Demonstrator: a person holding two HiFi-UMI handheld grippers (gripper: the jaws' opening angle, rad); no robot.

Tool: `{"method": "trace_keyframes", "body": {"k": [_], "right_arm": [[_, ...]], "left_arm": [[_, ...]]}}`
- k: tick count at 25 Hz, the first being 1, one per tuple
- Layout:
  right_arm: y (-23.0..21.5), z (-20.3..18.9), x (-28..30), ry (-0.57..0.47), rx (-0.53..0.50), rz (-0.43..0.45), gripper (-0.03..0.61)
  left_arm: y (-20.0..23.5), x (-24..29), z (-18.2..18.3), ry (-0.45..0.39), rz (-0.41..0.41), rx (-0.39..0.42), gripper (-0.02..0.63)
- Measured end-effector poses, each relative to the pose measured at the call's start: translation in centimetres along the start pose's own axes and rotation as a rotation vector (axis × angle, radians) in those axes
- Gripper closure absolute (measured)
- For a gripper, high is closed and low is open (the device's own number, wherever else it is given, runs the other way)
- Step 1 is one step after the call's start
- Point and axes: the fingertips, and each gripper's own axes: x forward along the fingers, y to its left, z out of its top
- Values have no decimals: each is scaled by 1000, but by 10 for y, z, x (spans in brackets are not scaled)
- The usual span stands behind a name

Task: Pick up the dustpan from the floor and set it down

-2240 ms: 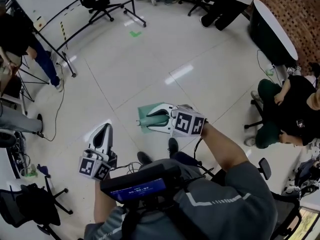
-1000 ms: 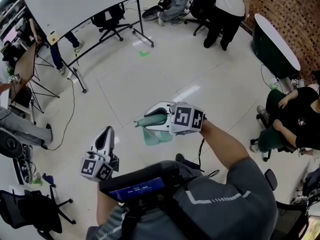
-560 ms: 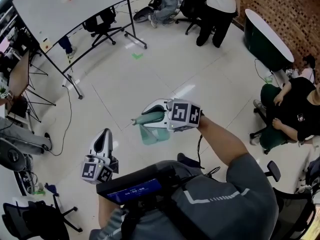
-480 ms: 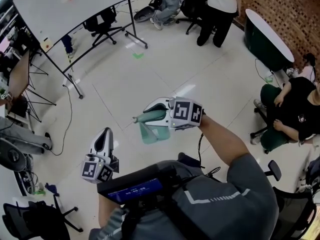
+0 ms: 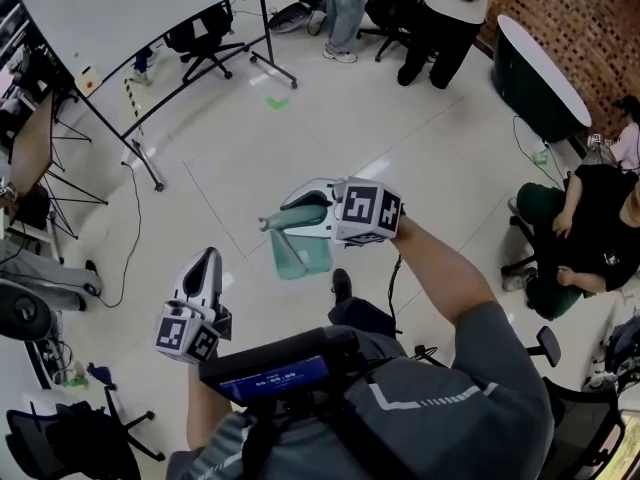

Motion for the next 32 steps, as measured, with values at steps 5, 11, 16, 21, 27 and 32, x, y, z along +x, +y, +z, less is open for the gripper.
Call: {"method": "trace_keyframes", "body": {"k": [5, 11, 16, 21, 27, 32], "right_arm": [[-66, -10, -9, -30, -17, 39, 405], [-136, -22, 0, -53, -55, 104, 405], [-185, -11, 44, -39, -76, 109, 405], [-210, -6, 66, -17, -63, 64, 405], [-247, -9, 87, -1, -48, 38, 405], [-275, -41, 113, -13, -26, 65, 405]], "left_arm": [[22, 70, 10, -8, 78, 2, 583], [60, 127, 20, -19, 209, 10, 583], [120, 144, 33, -29, 221, 2, 583], [149, 146, 34, -18, 149, -16, 583], [183, 163, 30, -2, 97, -28, 583], [211, 188, -8, 50, 87, -56, 583]]}}
